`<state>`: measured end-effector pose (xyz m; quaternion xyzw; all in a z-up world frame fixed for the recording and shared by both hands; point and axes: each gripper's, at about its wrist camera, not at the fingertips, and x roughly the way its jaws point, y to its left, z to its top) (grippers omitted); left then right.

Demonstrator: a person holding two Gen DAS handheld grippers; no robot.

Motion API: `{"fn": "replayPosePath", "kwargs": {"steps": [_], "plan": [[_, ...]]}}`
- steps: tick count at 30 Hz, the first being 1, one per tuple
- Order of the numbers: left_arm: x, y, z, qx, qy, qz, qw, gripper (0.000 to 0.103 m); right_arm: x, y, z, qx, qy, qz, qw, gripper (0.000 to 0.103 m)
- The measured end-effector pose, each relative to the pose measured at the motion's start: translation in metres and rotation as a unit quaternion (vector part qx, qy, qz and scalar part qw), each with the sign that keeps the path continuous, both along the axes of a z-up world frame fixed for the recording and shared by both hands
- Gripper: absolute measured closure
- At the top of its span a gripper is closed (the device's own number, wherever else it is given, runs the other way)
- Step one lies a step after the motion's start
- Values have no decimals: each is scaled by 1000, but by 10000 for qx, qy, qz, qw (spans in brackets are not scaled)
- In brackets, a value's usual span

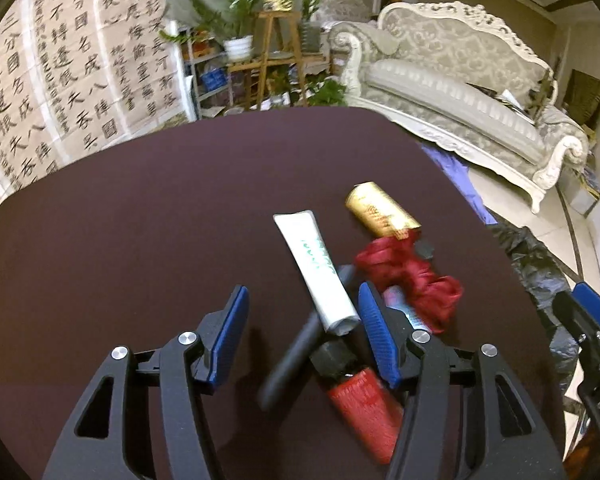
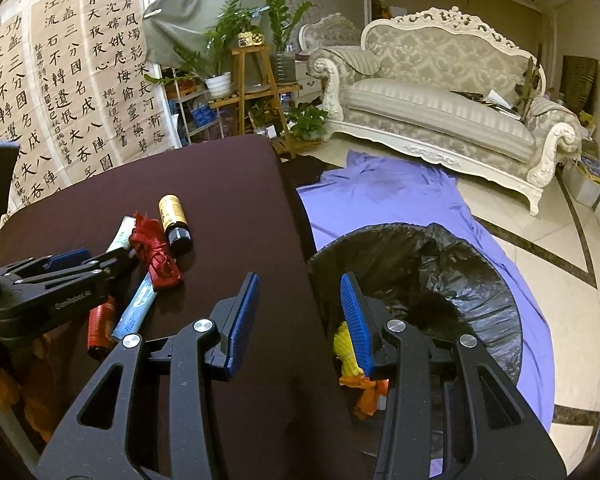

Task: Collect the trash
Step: 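Grasp the white tube with the left tool while the right tool grasps the red ribbon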

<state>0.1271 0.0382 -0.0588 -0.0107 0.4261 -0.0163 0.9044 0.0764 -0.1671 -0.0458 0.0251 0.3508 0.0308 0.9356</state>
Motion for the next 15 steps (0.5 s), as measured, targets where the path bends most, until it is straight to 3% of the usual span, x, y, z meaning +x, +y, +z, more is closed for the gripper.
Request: {"fn": "replayPosePath", "kwargs": {"steps": [8,15], "plan": [[-4,30,-4,0,85,273,9996,47,9,16,-2,-10,39,174,9998,62],[8,26,-2,61,34,62,10000,47,13,26,-1,-40,51,243,9997,62]]}}
